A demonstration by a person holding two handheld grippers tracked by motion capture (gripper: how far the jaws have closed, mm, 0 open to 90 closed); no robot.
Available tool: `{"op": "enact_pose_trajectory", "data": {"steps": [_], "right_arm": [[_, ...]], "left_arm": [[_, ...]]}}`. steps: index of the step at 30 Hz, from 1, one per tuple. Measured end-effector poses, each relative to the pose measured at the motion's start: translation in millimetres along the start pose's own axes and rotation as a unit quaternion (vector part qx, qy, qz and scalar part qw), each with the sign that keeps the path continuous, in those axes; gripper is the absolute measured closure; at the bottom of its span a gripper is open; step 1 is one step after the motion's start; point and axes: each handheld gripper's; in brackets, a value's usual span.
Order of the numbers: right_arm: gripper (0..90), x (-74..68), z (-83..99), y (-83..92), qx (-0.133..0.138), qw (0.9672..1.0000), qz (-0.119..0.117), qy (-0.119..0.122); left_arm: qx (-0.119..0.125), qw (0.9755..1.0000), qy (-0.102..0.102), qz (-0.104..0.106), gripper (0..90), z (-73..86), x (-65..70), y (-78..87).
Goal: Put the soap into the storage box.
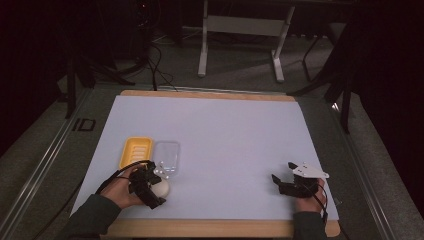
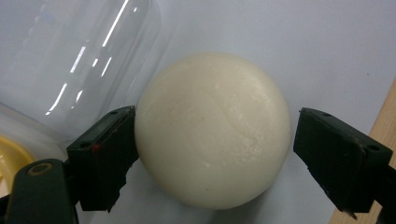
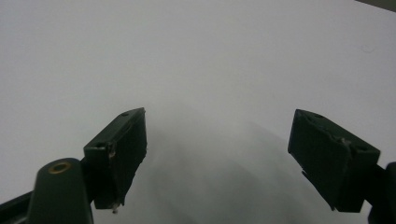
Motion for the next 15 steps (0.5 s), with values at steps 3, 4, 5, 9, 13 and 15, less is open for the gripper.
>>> {"op": "enact_pose_trajectory", "data": {"steps": [3, 4, 5, 9, 13, 15], "right_arm": [[19.1, 0.0, 0.0, 0.0, 0.000, 1.0000, -0.001, 0.000], [19.1, -0.1, 0.0, 0.0, 0.000, 1.0000, -0.001, 0.000], [19.1, -0.1, 0.0, 0.0, 0.000, 1.0000, -0.001, 0.000], [19.1, 0.0, 0.1, 0.0, 0.001, 1.0000, -0.001, 0.000], [19.1, -0.2, 0.0, -0.1, 0.000, 1.0000, -0.001, 0.001], [19.1, -0.3, 0.0, -0.1, 0.000, 1.0000, 0.000, 0.001]], "left_arm": [[-0.001, 1.0000, 0.002, 0.003, 13.6, -0.4, 0.5, -2.6], [-0.004, 1.0000, -0.001, 0.003, 13.5, -0.5, 0.2, -3.2], [-0.007, 1.0000, -0.001, 0.004, 13.1, -0.6, 0.3, -4.4], [-0.006, 1.0000, -0.004, 0.006, 11.4, -0.9, 1.0, -5.7], [-0.007, 0.9999, -0.006, 0.004, 12.1, -2.1, 1.9, -7.5], [-0.010, 0.9999, -0.010, 0.002, 13.5, -3.5, 2.0, -8.6]]}}
Point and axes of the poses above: each handheld gripper's, and its own axes: y roughly backward along the jaws, z roughly out of its underside, x roughly to its right, and after that the axes turned 12 degrees about -z, right-handed
